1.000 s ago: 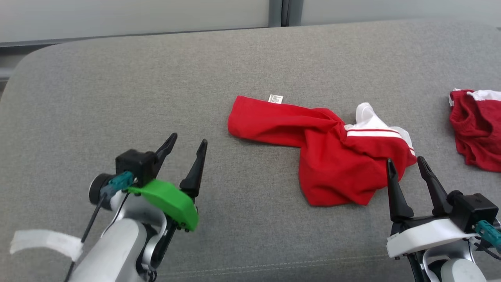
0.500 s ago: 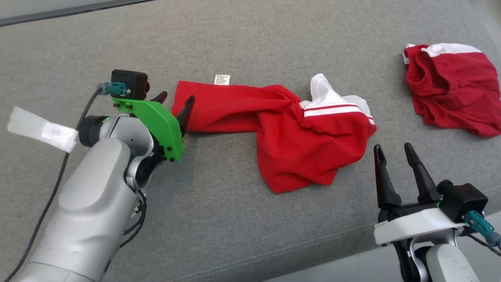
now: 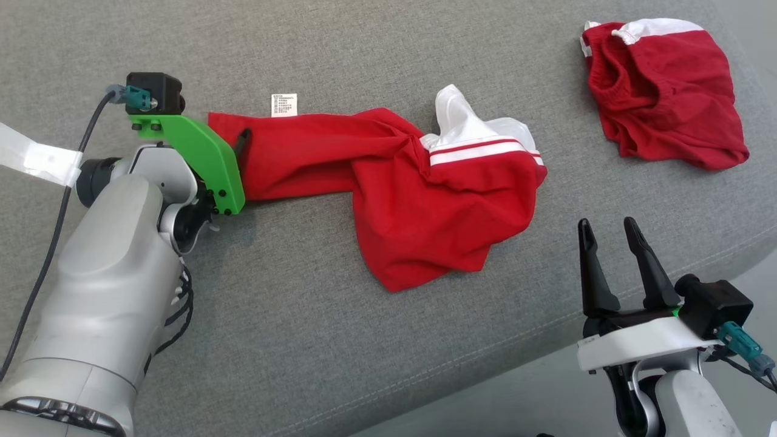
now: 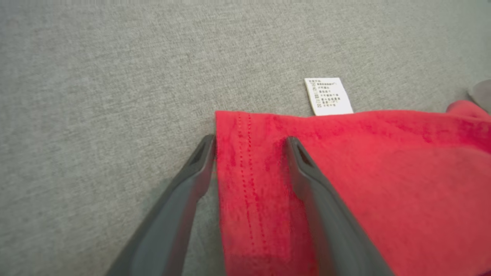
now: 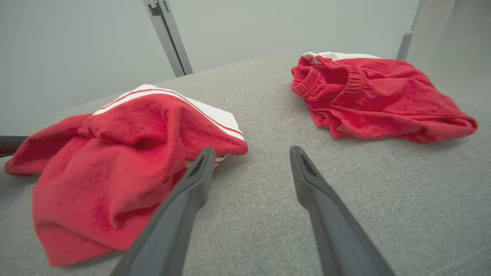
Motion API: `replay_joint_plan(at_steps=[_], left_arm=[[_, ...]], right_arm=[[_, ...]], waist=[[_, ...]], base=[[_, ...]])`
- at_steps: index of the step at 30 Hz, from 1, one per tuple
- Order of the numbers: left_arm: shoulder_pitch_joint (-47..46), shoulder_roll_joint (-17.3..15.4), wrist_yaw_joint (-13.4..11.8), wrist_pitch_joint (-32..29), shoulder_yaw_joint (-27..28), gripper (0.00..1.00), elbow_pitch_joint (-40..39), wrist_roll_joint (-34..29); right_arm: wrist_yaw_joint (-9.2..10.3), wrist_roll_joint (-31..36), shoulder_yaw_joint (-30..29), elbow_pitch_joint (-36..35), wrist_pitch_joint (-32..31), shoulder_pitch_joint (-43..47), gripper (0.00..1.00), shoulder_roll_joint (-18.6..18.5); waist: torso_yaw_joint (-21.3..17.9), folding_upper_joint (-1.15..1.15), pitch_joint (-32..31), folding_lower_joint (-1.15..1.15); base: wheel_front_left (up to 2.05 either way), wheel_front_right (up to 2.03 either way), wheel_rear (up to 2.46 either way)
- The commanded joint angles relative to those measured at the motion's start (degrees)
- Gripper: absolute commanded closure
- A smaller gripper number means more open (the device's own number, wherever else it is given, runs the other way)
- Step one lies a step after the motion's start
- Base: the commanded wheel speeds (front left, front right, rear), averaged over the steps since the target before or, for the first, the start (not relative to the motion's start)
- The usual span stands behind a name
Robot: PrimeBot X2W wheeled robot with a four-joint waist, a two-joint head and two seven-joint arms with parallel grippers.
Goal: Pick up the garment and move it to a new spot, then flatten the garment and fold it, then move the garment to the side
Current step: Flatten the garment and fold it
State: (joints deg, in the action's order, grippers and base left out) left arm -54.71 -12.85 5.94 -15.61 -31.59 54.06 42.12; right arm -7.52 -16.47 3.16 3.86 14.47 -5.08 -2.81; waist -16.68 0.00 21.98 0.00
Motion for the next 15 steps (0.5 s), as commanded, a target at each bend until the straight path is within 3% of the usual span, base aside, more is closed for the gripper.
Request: replay_joint_plan(at_steps=[1,2,8,15], left_arm=[[-0.3,0.5,0.4,0.6,-0.6,0.63,0.9,-0.4],[-0.6,0.7,0.7,1.3,-1.1,1.00,1.1,-0.7],[-0.3,0.4,1.2,8.9,-3.3,1.00,-0.8,-2.8],[7.7,-2.0,1.5,19.6,-4.4,1.00,-8.3,-3.7]], right_arm=[[0.05,-0.1,-0.2,0.2,0.4,-1.1,0.00,-0.1],[0.05,0.0,-0.3,0.3,0.5,-1.2,0.00,-0.1],[0.06,0.6,-1.8,0.3,0.6,-0.9,0.00,-0.1],[0.05,1.6,-4.3,-0.3,0.7,0.3,0.00,-0.1]], waist=[[0.3,0.00,0.1,0.00],[0.6,0.00,0.1,0.00],[2.8,0.00,-0.4,0.00],[6.5,0.00,-1.9,0.00]], base=[[0.00,0.00,0.00],[0.00,0.00,0.00],[0.00,0.00,0.00],[0.00,0.00,0.00]])
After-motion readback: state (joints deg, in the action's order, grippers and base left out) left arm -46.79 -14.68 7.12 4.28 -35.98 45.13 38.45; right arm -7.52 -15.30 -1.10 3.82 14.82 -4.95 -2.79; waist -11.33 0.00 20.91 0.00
